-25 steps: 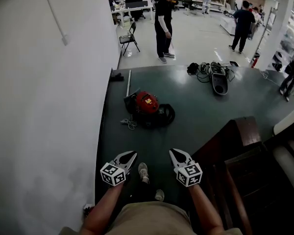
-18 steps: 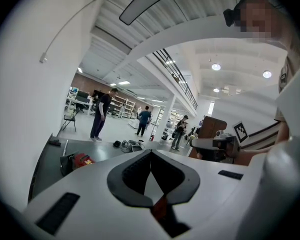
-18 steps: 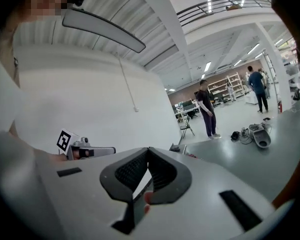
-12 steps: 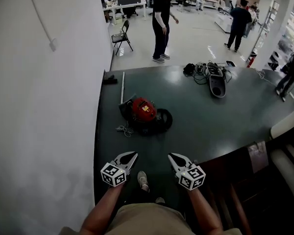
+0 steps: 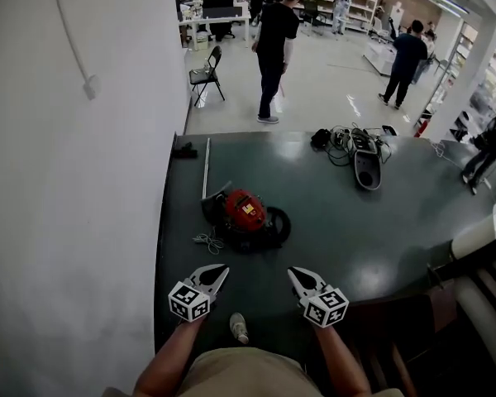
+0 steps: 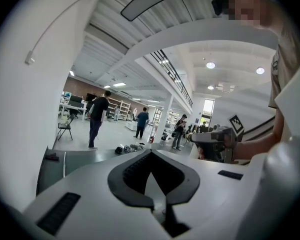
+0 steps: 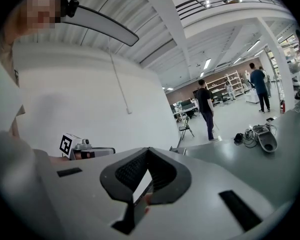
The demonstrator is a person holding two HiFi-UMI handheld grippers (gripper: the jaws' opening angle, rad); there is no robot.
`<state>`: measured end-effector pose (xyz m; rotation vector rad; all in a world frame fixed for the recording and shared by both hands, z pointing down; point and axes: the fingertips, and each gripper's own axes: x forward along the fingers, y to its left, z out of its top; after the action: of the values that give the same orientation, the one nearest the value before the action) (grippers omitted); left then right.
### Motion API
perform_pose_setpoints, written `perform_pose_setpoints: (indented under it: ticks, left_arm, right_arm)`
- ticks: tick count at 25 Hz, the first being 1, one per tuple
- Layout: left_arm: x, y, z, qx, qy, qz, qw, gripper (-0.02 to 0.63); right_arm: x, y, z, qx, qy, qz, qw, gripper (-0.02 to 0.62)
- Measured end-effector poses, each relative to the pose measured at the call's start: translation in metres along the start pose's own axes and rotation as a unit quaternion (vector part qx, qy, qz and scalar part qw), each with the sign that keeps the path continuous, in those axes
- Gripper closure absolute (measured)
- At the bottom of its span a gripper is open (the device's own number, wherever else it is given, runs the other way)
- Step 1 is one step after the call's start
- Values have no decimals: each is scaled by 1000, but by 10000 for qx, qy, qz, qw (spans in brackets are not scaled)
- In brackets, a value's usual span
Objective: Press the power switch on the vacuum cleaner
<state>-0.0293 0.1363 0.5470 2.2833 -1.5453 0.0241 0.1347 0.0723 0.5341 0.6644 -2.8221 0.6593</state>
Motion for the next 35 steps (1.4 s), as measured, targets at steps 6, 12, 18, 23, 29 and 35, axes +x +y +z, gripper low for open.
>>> perform_pose_setpoints:
  ticks: [6,12,18,23,29,35]
  left_arm:
    - [7,45,10,0,13,-66,10000,601]
    - [35,69,13,13,236,-144,9996,601]
    - [72,103,17,53,449,-114,9989,601]
    - [115,149,30,-8,548,123,9984,601]
    - [191,208,44,-148,791,411,9959,601]
    - [271,256,61,244,837,837,9927,601]
  right_arm:
    - [36,-17,15,-132,-52,-257,9996,583]
    - [63,-40,29,-44,-202,-495,9986,583]
    - [105,-86,31,13,-146,-532,9985,583]
    - [160,-151,40,-56,79,-641,9979,583]
    - [246,-228,62,-299,366,-473,9978,583]
    - [314,-304,71,-350,688,-347,9964,583]
